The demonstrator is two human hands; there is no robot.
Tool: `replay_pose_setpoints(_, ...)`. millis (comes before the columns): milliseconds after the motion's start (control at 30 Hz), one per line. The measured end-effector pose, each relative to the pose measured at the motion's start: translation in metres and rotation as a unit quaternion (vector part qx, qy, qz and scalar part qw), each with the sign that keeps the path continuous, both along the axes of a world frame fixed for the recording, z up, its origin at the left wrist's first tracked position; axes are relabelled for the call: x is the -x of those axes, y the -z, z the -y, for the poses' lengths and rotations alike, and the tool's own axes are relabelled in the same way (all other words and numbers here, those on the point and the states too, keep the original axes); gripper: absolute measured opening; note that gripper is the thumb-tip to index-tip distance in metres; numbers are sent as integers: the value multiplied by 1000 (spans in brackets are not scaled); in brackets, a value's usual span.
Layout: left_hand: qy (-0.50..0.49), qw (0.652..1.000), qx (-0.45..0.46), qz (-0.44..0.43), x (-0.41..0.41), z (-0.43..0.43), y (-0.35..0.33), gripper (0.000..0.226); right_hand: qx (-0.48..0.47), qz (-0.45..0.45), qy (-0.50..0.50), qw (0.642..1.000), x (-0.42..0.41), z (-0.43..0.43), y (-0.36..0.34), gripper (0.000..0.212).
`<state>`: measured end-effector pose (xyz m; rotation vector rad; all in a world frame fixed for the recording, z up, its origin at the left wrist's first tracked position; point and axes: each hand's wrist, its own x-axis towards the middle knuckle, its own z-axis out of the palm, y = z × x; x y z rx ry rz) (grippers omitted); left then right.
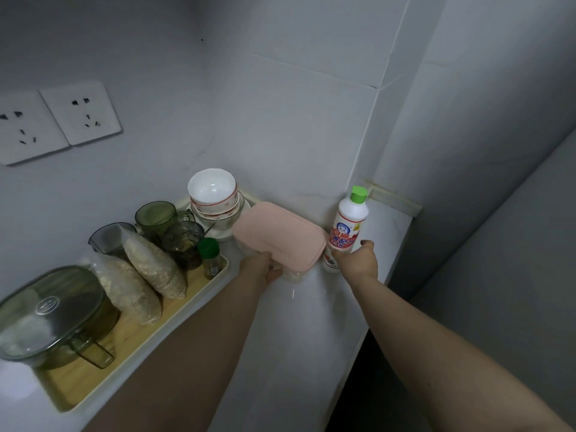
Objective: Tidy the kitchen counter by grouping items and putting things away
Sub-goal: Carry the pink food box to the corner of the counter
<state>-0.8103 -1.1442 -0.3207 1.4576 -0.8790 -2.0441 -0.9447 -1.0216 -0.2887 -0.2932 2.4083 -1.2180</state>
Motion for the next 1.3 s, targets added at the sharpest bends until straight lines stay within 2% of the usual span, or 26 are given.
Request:
replay_pose_setpoints(167, 103, 991, 60, 55, -30, -21, -38, 22, -60, -5, -42, 997, -22, -15, -11, 56)
replay_pose_setpoints(267, 137, 962, 206, 120, -61, -35, -54, 24, -69, -64, -95, 991, -50, -24, -26, 48)
replay_pose_setpoints(300, 152, 938, 273, 150, -72, -39, -59, 25, -75, -88, -114, 987, -60, -26, -32, 45)
replay_pose_setpoints(367, 188, 865, 405, 230, -96, -50, -67, 30, -83, -130, -158, 975, -82, -31, -44, 41)
replay_pose_setpoints(433, 212, 786, 500, 295, -126, -67, -77, 36, -86, -171, -206, 960, -109, -40, -56, 46)
replay_pose_setpoints(467, 219, 758, 532, 308, -134, -71, -81, 39, -90, -194, -225, 950, -117, -42, -60, 49)
replay_pose_setpoints(600, 218, 669, 614, 358, -189, -101, -93, 48, -69, -292, -319, 899, -169, -60, -70, 50)
replay_pose_setpoints(733, 212, 588, 640, 447, -250, -136, -104, 58, -55, -381, -405, 830, -220, -80, -80, 49)
replay_pose_setpoints(867, 199, 573, 602, 520, -300, -173, -110, 62, -17, -457, -462, 760, -261, -98, -95, 46)
replay_pose_setpoints(1133, 89, 563, 546, 613, -377, -278, -112, 64, 35, -509, -542, 668, -335, -154, -110, 55)
replay_pose_setpoints(1233, 45, 545, 525, 652, -413, -319, -113, 64, 69, -506, -563, 650, -368, -180, -109, 55)
replay_pose_setpoints(1300, 12, 549, 505, 666, -437, -346, -115, 64, 91, -494, -580, 642, -392, -198, -107, 55)
